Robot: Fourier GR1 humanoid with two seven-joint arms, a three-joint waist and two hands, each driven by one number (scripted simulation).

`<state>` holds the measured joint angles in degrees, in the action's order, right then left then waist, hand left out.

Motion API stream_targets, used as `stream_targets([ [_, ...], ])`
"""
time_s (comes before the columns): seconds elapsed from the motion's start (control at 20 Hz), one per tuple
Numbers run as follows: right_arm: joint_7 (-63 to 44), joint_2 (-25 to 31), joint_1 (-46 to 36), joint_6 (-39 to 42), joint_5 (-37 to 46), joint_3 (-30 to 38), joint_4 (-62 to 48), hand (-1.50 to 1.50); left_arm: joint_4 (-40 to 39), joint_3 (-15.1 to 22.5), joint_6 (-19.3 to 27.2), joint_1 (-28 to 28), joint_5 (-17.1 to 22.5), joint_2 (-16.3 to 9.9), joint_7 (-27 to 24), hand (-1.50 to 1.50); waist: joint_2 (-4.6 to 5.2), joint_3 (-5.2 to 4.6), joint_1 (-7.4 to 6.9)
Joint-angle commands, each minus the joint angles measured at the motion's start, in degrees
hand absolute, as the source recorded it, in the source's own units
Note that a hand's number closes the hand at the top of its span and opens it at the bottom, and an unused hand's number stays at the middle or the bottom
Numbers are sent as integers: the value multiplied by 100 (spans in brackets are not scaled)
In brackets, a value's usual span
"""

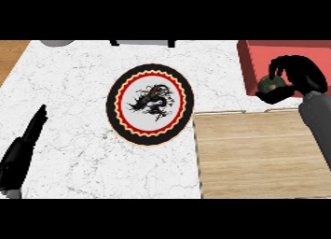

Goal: Pick the squash from the tray and place it in the plate

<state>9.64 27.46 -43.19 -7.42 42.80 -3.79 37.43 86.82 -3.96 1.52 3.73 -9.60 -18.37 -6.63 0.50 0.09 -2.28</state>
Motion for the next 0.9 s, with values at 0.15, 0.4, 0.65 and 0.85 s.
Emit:
stream_targets([
  [0.15,989,-207,-112,-597,-294,187,898,150,-261,-210,-4,1,47,-27,-12,0,-61,-10,236],
  [0.4,902,-463,-222,600,-949,156,2006,150,-4,-275,-113,174,102,-92,42,0,-96,-13,274],
  [0.65,35,-866,-350,1181,-967,-212,3049,150,-151,-148,88,-14,-144,112,100,0,-84,-14,267],
  [0.85,-570,-1417,-276,1249,-926,-419,3454,150,-219,-323,-111,140,21,46,-178,0,-67,-13,223],
])
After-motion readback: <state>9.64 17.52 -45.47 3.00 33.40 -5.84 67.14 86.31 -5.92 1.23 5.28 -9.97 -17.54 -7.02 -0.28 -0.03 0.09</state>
